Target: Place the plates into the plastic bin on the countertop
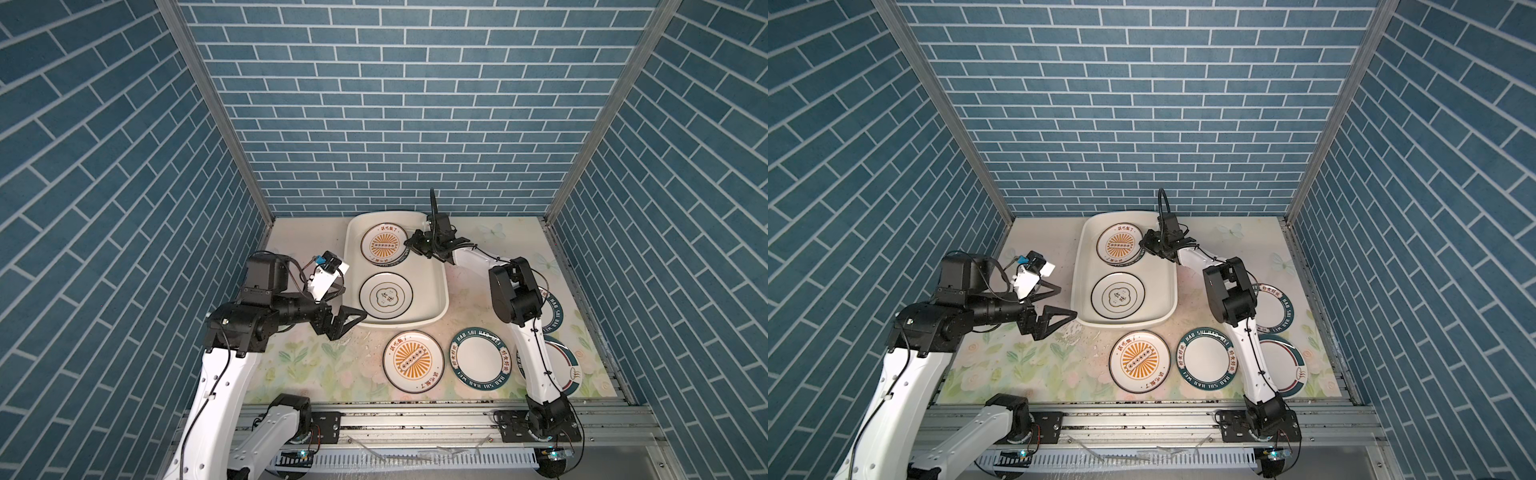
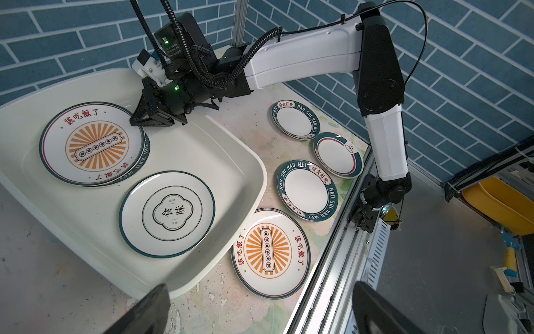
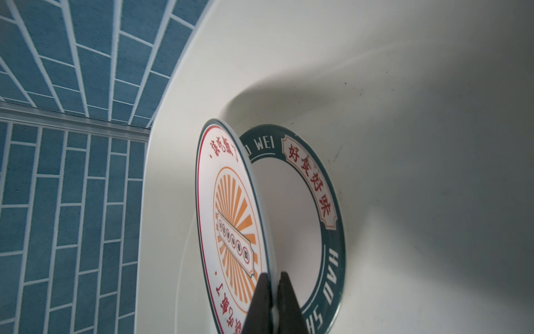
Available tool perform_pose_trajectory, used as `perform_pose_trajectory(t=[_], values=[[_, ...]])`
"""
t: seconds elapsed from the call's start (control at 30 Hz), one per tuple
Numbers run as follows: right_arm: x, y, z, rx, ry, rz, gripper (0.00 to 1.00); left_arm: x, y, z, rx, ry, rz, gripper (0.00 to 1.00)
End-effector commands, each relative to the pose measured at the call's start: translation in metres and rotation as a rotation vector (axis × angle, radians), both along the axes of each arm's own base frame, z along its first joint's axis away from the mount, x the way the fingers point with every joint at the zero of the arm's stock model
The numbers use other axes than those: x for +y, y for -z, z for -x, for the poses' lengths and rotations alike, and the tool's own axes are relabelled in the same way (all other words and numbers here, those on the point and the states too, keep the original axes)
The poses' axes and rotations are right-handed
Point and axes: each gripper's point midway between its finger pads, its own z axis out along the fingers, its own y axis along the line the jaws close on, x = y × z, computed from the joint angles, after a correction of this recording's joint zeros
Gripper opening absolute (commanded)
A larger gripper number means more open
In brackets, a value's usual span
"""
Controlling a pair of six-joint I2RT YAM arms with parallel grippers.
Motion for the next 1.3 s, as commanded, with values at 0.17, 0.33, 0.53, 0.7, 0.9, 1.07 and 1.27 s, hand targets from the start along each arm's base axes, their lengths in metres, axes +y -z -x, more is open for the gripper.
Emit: perform_pose_trajectory(t=[0.17, 0.33, 0.53, 0.7, 0.9, 1.07, 1.27], values=[[0.001, 0.004, -0.001, 0.018, 0.014, -0.047, 0.00, 0.001, -0.004, 0.006, -0.010, 0.004, 0.010, 1.00], [0.000, 0.006, -0.001, 0.022, 0.017, -0.043, 0.00, 0.001, -0.004, 0.007, -0.014, 0.004, 0.013, 1.00], [-0.002, 0.009, -0.001, 0.030, 0.025, -0.034, 0.02, 0.001, -0.006, 0.007, -0.018, 0.006, 0.016, 1.00], [-0.003, 0.012, -0.002, 0.034, 0.031, -0.030, 0.03, 0.001, -0.006, 0.007, -0.022, 0.008, 0.018, 0.99], [-0.002, 0.018, -0.005, 0.044, 0.039, -0.030, 0.04, 0.001, -0.006, 0.007, -0.022, 0.008, 0.018, 1.00], [-0.003, 0.019, -0.007, 0.043, 0.048, -0.026, 0.05, 0.001, -0.006, 0.006, -0.024, 0.009, 0.018, 1.00], [-0.004, 0.021, -0.009, 0.047, 0.053, -0.019, 0.09, 0.001, -0.006, 0.006, -0.022, 0.008, 0.018, 1.00]])
